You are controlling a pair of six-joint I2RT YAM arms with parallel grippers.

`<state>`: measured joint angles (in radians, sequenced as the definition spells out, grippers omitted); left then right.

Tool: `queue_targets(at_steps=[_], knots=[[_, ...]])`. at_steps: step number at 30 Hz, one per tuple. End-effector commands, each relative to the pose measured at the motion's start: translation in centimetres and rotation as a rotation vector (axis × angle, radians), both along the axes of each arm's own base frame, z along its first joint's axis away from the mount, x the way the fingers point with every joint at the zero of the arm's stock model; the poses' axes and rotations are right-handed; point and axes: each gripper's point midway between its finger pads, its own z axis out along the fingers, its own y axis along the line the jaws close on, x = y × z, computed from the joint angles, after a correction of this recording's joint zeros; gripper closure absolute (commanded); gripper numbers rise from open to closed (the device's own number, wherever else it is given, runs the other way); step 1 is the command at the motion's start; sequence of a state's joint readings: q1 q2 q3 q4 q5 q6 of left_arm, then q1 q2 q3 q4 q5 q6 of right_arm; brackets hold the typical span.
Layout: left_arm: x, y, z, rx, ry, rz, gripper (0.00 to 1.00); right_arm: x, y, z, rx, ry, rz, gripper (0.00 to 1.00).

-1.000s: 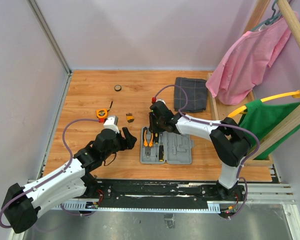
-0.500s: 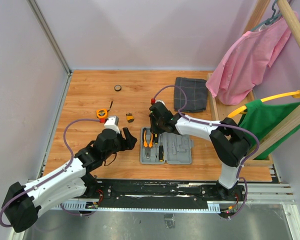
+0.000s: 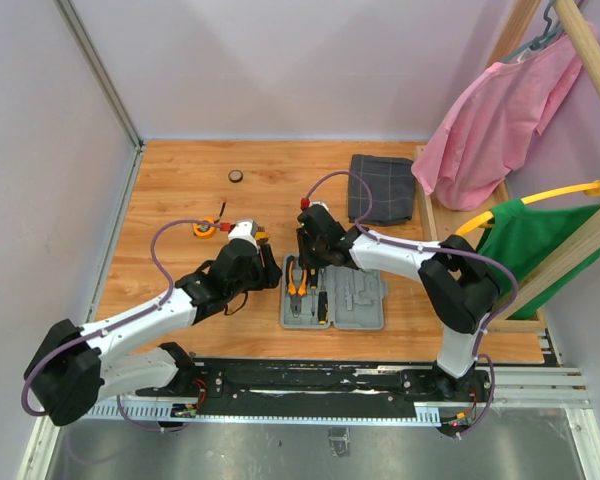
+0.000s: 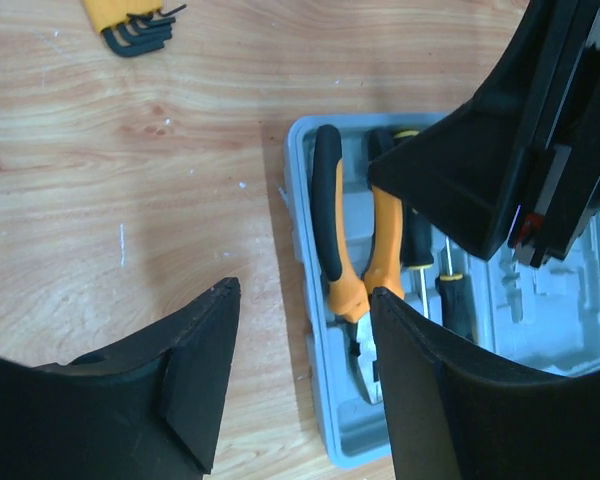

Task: Sort the tools into containers
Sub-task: Place the pliers in the storage box.

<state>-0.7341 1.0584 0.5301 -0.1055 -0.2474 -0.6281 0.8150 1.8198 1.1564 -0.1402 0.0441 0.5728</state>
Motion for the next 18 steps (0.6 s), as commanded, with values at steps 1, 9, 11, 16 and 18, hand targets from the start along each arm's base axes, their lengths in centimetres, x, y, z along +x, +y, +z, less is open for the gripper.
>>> queue_targets(at_steps=[1, 9, 11, 16, 18], knots=[[1.9, -1.2, 1.8, -0.013, -0.047, -0.006, 0.42, -1.3, 0.0, 1.8, -0.02, -0.032, 0.051, 0.67], [3.1, -2.9, 1.3, 0.01, -0.027, -0.047, 0.58, -2.2, -0.6, 3.4, 0.029, -0.044, 0.032, 0.66], [3.3, -3.1, 0.9, 0.024, -0.017, -0.059, 0.63, -2.5, -0.8, 3.1, 0.033, -0.027, 0.022, 0.7], [3.6, -3.7, 0.0, 0.056, 0.01, -0.084, 0.7, -3.4, -0.5, 2.5, 0.057, 0.02, 0.023, 0.75], [3.8, -3.9, -0.5, 0.067, 0.019, -0.092, 0.7, -3.7, -0.4, 2.3, 0.062, 0.035, 0.025, 0.75]])
